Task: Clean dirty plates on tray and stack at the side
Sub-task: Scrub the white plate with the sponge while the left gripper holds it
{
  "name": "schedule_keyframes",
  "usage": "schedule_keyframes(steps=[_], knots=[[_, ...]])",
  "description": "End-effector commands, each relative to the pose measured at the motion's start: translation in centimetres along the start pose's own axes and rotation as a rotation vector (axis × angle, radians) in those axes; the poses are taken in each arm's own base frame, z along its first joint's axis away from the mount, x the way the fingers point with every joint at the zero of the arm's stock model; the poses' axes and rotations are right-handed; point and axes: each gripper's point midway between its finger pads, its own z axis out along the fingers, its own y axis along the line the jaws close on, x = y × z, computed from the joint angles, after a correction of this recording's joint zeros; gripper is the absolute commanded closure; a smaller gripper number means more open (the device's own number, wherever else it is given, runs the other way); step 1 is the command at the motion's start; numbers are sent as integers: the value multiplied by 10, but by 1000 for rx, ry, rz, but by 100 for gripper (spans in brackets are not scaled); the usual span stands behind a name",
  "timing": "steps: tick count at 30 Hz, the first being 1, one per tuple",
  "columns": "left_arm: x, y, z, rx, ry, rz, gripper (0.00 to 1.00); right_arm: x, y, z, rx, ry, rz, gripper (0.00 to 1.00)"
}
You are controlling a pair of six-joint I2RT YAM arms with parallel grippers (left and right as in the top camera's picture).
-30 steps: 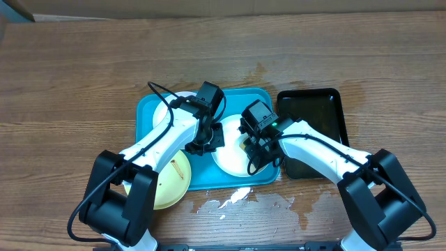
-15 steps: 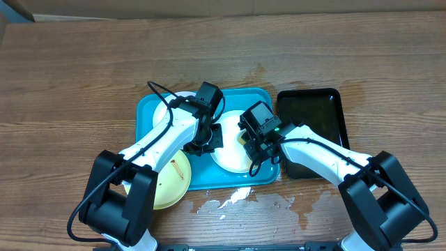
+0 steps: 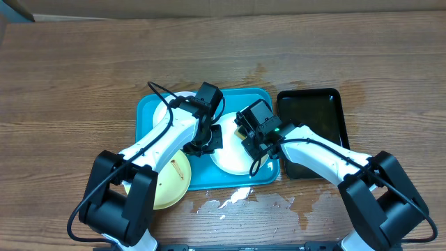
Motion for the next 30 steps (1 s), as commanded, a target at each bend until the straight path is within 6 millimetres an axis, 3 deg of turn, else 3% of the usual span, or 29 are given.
schedule_keyframes(steps=[1,5,19,30], knots=[[0,-4,1,10,15,47,96,-1,-8,0,22,-12,-6,96],[1,-3,1,8,19,46,96,-4,-20,0,29,-27,24,96],[1,-3,1,8,19,46,96,-11,-18,4,-3,-52,-19,96],[1,-3,1,8,19,57,96,-34,-8,2,-59,-148,-74,96]])
